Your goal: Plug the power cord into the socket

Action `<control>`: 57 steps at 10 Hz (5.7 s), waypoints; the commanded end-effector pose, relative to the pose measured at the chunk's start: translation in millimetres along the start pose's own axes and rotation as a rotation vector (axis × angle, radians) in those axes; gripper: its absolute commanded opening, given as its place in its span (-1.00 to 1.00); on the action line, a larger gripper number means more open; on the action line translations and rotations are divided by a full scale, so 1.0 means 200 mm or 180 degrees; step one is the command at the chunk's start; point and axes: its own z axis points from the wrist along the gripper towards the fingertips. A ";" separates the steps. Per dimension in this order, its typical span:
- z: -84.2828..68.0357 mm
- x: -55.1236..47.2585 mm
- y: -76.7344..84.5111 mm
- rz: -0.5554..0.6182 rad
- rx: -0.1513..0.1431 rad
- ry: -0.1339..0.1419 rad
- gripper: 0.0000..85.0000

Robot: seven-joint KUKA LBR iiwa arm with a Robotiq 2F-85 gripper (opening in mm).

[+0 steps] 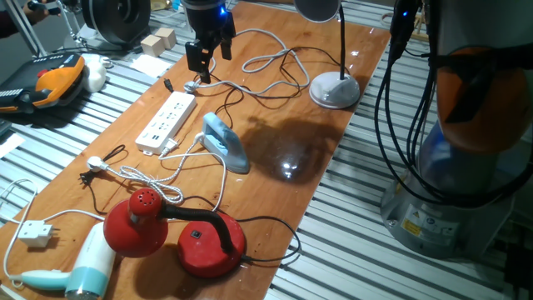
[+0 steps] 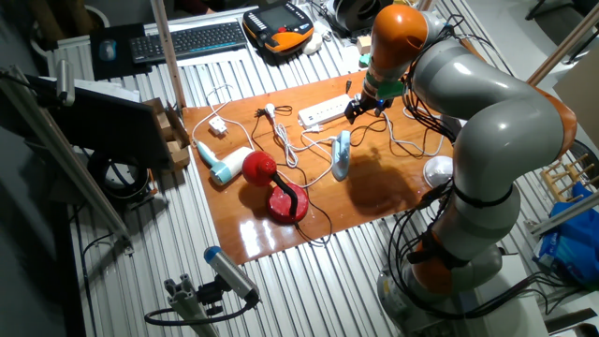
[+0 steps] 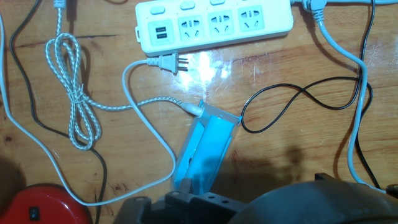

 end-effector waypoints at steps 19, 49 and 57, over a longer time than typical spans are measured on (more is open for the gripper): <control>-0.02 -0.01 0.02 -0.0208 0.0113 0.0034 -1.00; -0.19 -0.21 -0.22 -0.0838 0.0296 -0.0092 -1.00; -0.21 -0.22 -0.25 -0.0914 0.0367 -0.0123 -1.00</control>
